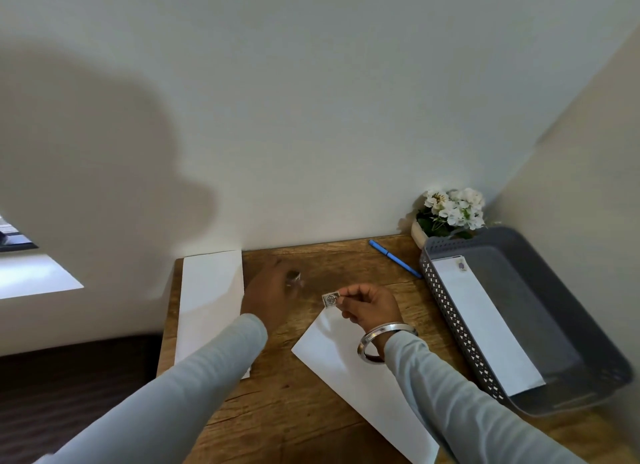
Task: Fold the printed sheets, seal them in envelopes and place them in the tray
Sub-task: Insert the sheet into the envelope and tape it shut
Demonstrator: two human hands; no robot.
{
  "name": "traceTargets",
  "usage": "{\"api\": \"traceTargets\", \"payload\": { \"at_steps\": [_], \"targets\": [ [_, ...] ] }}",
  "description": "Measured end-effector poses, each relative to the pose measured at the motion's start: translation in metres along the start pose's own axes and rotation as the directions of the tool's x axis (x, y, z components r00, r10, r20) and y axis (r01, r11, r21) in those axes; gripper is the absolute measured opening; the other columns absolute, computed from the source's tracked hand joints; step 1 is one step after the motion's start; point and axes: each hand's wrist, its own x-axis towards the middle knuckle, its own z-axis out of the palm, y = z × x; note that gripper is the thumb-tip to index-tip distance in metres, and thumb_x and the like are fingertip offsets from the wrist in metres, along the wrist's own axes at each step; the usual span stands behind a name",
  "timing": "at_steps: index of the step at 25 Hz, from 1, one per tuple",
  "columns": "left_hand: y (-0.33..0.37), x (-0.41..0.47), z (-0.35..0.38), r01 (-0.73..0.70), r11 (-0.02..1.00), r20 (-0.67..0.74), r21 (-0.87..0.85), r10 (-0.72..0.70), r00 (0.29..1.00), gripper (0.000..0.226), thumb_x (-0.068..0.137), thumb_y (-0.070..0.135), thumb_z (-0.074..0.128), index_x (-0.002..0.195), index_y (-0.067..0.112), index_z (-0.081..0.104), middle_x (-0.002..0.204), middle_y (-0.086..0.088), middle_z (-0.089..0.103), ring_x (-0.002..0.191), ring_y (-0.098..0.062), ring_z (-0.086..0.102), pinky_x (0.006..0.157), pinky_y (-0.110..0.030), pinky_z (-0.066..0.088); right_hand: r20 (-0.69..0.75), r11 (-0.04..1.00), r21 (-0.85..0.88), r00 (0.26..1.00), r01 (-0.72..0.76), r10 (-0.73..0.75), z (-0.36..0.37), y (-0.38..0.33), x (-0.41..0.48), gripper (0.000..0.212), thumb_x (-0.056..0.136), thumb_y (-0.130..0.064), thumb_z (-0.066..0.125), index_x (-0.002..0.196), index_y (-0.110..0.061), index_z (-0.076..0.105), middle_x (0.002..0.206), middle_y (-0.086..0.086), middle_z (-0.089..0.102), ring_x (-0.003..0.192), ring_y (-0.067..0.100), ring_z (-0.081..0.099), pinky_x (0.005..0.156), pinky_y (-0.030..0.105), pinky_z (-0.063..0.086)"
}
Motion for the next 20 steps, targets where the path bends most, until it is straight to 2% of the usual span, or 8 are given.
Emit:
{"api": "traceTargets", "payload": {
  "at_steps": [3,5,9,12,14,16,18,20],
  "targets": [
    [0.016,-0.026,0.001,0.086,0.938,0.122,-0.334,-0.047,0.991,0.02,0.092,0.033,0.07,0.112,0.034,0.066,0.104,0.017,0.068,0.099,0.001,0.063,0.09,-0.032,0.056,-0.014,1.0,0.027,1.0,-0.006,0.006,0.004,-0.002,-0.004,0.013,0.08,0.001,0.075,0.083,-0.012,0.076,0.077,0.004,0.075,0.059,0.012,0.065,0.055,0.021,0.049],
    [0.021,-0.037,0.004,0.155,0.911,0.16,-0.382,-0.1,0.982,0.029,0.088,0.034,0.075,0.114,0.037,0.064,0.099,0.017,0.071,0.097,0.001,0.065,0.09,-0.031,0.056,-0.002,0.999,0.037,1.0,0.003,-0.003,0.007,-0.002,-0.009,0.011,0.08,0.001,0.074,0.082,-0.01,0.075,0.077,0.006,0.075,0.058,0.013,0.065,0.053,0.02,0.049],
    [0.022,-0.045,0.005,0.165,0.922,0.133,-0.349,-0.126,0.983,0.028,0.087,0.018,0.074,0.106,0.037,0.065,0.089,0.014,0.072,0.089,-0.002,0.067,0.088,-0.034,0.058,0.046,0.999,-0.02,0.998,0.043,-0.042,0.008,0.005,-0.018,0.012,0.08,0.004,0.073,0.084,-0.007,0.073,0.079,0.01,0.074,0.062,0.017,0.067,0.054,0.018,0.05],
    [0.025,-0.047,0.005,0.08,0.96,0.169,-0.268,-0.035,0.985,0.028,0.089,0.013,0.07,0.109,0.032,0.065,0.086,0.008,0.069,0.085,-0.001,0.064,0.082,-0.023,0.055,0.043,0.971,-0.191,0.989,0.146,-0.141,0.001,0.011,-0.021,0.019,0.077,0.0,0.076,0.087,-0.016,0.072,0.08,0.004,0.073,0.072,0.015,0.068,0.067,0.024,0.057],
    [0.027,-0.047,0.007,0.037,0.977,0.215,-0.208,0.009,0.977,0.03,0.09,0.012,0.067,0.114,0.03,0.064,0.087,0.008,0.067,0.085,0.0,0.063,0.078,-0.016,0.052,0.108,0.928,-0.286,0.97,0.239,-0.216,-0.005,0.012,-0.022,0.023,0.077,-0.001,0.075,0.09,-0.02,0.072,0.079,-0.001,0.072,0.075,0.011,0.068,0.072,0.023,0.057],
    [0.029,-0.047,0.011,0.018,0.982,0.25,-0.188,0.03,0.968,0.033,0.091,0.012,0.066,0.119,0.029,0.063,0.087,0.009,0.067,0.086,-0.001,0.064,0.081,-0.02,0.054,0.192,0.897,-0.324,0.95,0.3,-0.248,-0.012,0.012,-0.023,0.025,0.078,0.001,0.072,0.091,-0.02,0.071,0.077,-0.001,0.072,0.07,0.011,0.068,0.069,0.025,0.058],
    [0.029,-0.047,0.015,0.021,0.982,0.259,-0.189,0.029,0.966,0.035,0.092,0.012,0.065,0.122,0.029,0.062,0.09,0.011,0.069,0.09,-0.003,0.065,0.084,-0.023,0.055,0.189,0.899,-0.329,0.953,0.289,-0.237,-0.016,0.014,-0.024,0.023,0.078,0.003,0.07,0.089,-0.018,0.069,0.076,0.001,0.07,0.065,0.013,0.067,0.062,0.026,0.057],
    [0.028,-0.046,0.019,0.066,0.986,0.259,-0.154,-0.024,0.966,0.033,0.093,0.017,0.066,0.123,0.03,0.061,0.097,0.016,0.068,0.095,-0.006,0.064,0.085,-0.024,0.054,0.081,0.949,-0.256,0.982,0.185,-0.17,-0.019,0.02,-0.022,0.022,0.078,0.006,0.07,0.084,-0.014,0.066,0.076,0.005,0.069,0.064,0.017,0.067,0.057,0.027,0.056]
  ]
}}
